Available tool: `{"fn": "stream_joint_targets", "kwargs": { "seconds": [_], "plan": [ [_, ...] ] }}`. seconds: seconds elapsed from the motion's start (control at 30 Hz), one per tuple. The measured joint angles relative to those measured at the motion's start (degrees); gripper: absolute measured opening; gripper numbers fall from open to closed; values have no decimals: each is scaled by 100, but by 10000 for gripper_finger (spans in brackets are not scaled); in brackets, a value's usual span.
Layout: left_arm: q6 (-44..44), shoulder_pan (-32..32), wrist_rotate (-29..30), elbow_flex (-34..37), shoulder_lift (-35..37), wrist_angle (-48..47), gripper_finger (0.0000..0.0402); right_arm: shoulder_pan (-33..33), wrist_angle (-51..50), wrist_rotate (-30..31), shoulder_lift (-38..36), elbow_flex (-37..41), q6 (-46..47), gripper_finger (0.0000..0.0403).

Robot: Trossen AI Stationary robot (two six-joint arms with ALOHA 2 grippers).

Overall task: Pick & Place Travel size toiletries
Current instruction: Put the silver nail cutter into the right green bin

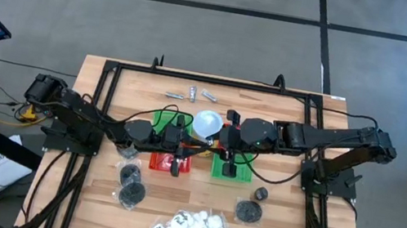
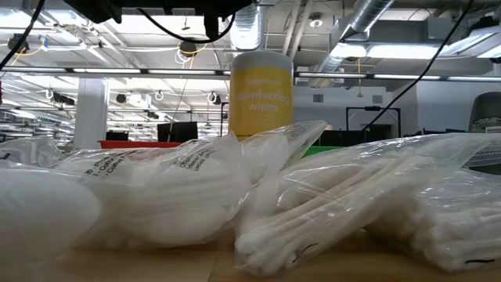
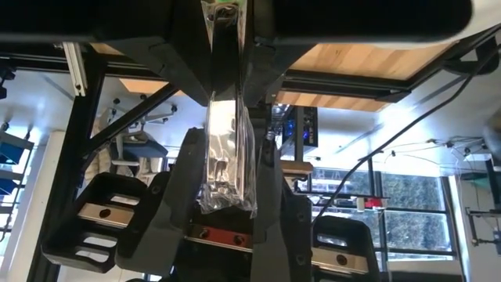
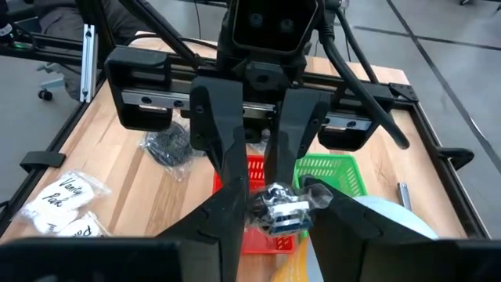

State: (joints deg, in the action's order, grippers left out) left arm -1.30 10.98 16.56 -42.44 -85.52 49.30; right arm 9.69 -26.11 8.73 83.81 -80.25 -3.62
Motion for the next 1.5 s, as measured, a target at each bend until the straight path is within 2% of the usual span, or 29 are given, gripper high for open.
{"fn": "stream_joint_targets", "kwargs": {
  "seconds": [0.13,0.3,0.67,1.13,1.5],
  "plan": [
    [0,0,2,0,0,0,40,0,0,-4,0,0,2,100],
    [68,0,-37,0,2,-24,46,4,-9,-79,-2,0,22,49],
    [15,0,-4,0,2,-41,52,4,-70,-25,-2,0,20,50],
    [109,-2,37,2,13,-79,138,0,-877,55,-24,4,201,50],
    [118,-2,8,2,13,-90,145,39,-1795,34,-22,195,926,50]
  ]
}}
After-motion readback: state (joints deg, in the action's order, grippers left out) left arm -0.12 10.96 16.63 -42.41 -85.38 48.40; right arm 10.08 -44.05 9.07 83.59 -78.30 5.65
